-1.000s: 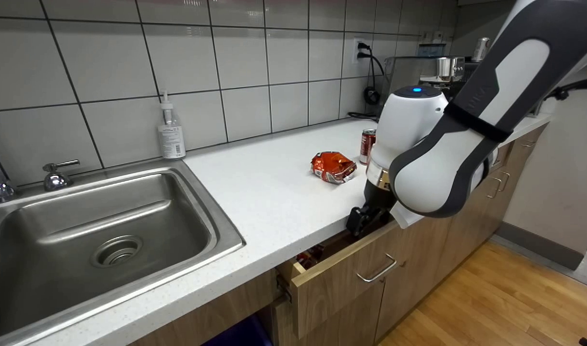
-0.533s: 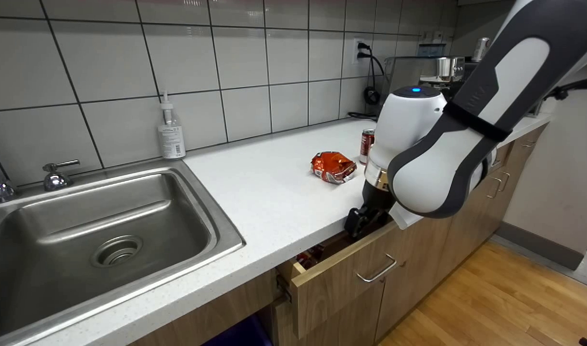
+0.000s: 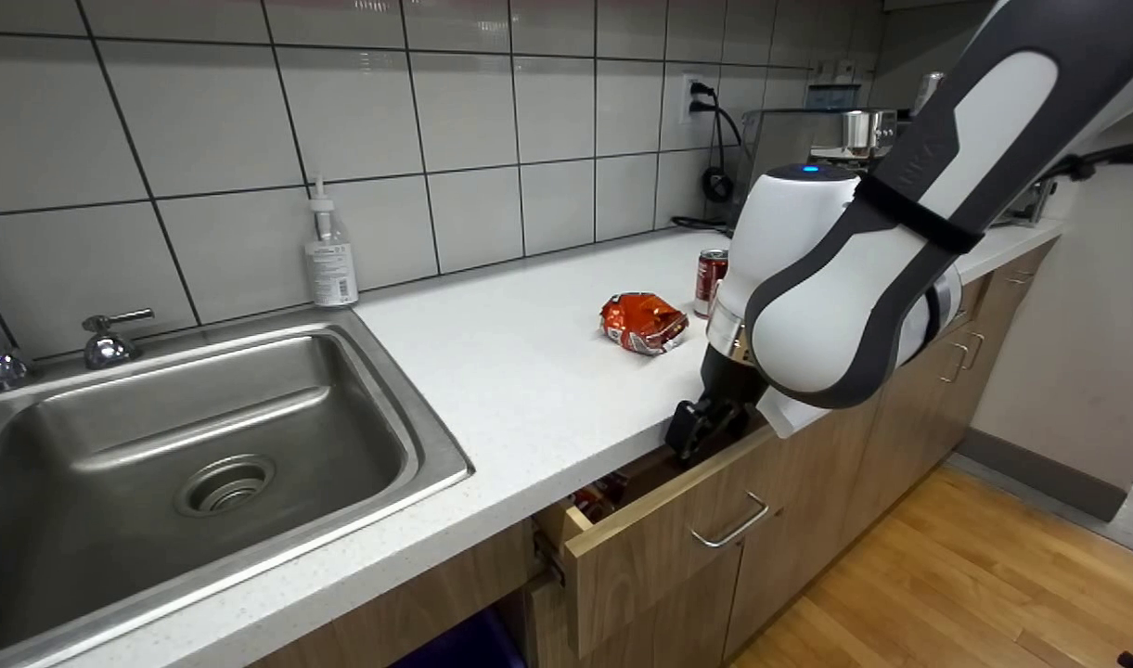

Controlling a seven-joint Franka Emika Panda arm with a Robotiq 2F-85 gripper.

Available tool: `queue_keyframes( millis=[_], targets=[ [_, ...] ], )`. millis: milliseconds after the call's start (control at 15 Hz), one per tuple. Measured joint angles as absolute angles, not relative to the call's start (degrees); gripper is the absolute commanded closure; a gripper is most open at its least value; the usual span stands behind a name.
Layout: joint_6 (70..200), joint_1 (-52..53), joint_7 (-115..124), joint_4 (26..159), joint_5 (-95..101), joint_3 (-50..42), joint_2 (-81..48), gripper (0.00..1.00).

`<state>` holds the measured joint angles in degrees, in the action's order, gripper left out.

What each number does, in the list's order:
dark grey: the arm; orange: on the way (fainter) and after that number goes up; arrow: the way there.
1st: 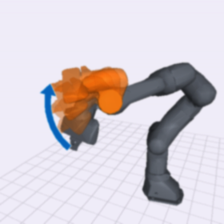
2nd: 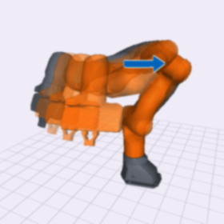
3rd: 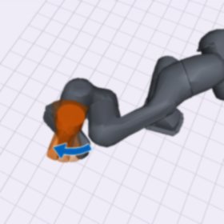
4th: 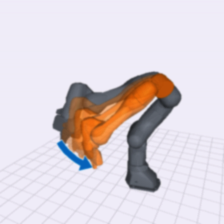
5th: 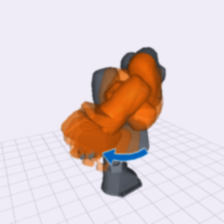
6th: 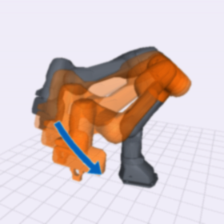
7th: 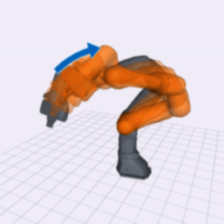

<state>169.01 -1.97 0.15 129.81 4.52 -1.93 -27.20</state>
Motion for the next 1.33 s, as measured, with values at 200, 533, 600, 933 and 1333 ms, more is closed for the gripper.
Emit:
queue_keyframes(
  millis=[200, 533, 600, 933, 1333],
  targets=[
    [168.2, -2.3, -0.2, 130.0, 4.3, -1.6, -26.9, 0.00],
    [167.6, -2.3, -0.3, 130.6, 4.1, -1.2, -26.8, 0.00],
    [167.5, -2.3, -0.3, 130.8, 4.0, -1.1, -26.8, 0.00],
    [167.5, -2.3, -0.3, 131.8, 3.8, -0.9, -26.6, 0.00],
    [167.5, -2.3, -0.3, 134.1, 3.8, -0.9, -25.2, 0.00]
  ],
)
